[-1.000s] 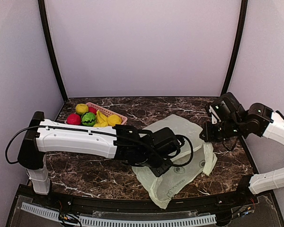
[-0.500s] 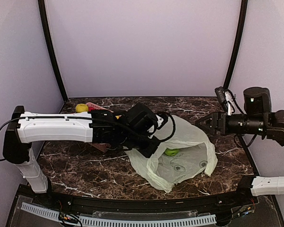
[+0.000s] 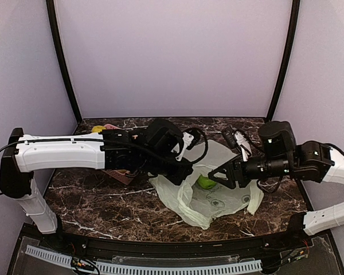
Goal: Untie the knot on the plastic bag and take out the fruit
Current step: Reach into the gripper in the takeout bag.
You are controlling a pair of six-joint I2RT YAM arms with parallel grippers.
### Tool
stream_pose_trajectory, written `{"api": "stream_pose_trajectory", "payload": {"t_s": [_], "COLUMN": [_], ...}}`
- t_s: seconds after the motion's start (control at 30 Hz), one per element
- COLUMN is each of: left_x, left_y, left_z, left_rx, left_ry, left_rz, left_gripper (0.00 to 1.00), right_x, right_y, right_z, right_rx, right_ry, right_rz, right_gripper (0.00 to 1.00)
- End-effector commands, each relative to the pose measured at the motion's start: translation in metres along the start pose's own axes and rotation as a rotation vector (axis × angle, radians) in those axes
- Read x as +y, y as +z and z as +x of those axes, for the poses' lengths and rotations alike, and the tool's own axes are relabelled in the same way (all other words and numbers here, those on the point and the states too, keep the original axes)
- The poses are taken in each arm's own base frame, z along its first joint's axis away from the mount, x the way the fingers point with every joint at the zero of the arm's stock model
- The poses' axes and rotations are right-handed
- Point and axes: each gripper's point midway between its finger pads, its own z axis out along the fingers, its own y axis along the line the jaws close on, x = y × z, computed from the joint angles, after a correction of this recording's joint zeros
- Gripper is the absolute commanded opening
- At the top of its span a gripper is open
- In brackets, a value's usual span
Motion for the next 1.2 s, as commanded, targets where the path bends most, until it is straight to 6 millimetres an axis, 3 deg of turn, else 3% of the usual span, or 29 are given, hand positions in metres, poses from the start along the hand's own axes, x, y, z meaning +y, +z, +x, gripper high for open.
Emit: {"api": "stream_pose_trajectory", "payload": {"t_s": [0.0, 0.23, 0.53, 0.87, 1.0, 1.17], "left_x": [-0.002, 0.003, 0.008, 0.003, -0.005, -0.012], "left_y": [-0.018, -0.024, -0.027, -0.033, -0.032, -0.030], "left_z": [-0.011, -0.016, -0.016, -0.021, -0.019, -0.010], "left_rx": [-0.048, -0.069, -0.093, -0.123, -0.122, -0.093], "left_ry": [-0.019, -0.032, -0.060, -0.061, -0.048, -0.044], "left_rz": [0.029, 0.027, 0.031, 0.071, 0.117, 0.170], "left_gripper": [0.01, 0.01, 0.01, 0.01, 0.01, 0.01], "right_x": [-0.026, -0.017, -0.025, -0.057, -0.074, -0.106], "right_y": [0.026, 0.050, 0.086, 0.100, 0.101, 0.093], "right_z": [0.019, 0.041, 0.092, 0.122, 0.120, 0.094], "right_rx": [0.018, 0.017, 0.169, 0.256, 0.252, 0.125], "right_ry": [-0.027, -0.102, -0.133, -0.079, -0.008, 0.080], "right_rz": [0.156, 0.174, 0.187, 0.295, 0.365, 0.498], "right_gripper": [0.56, 0.54, 0.46, 0.46, 0.47, 0.57]}}
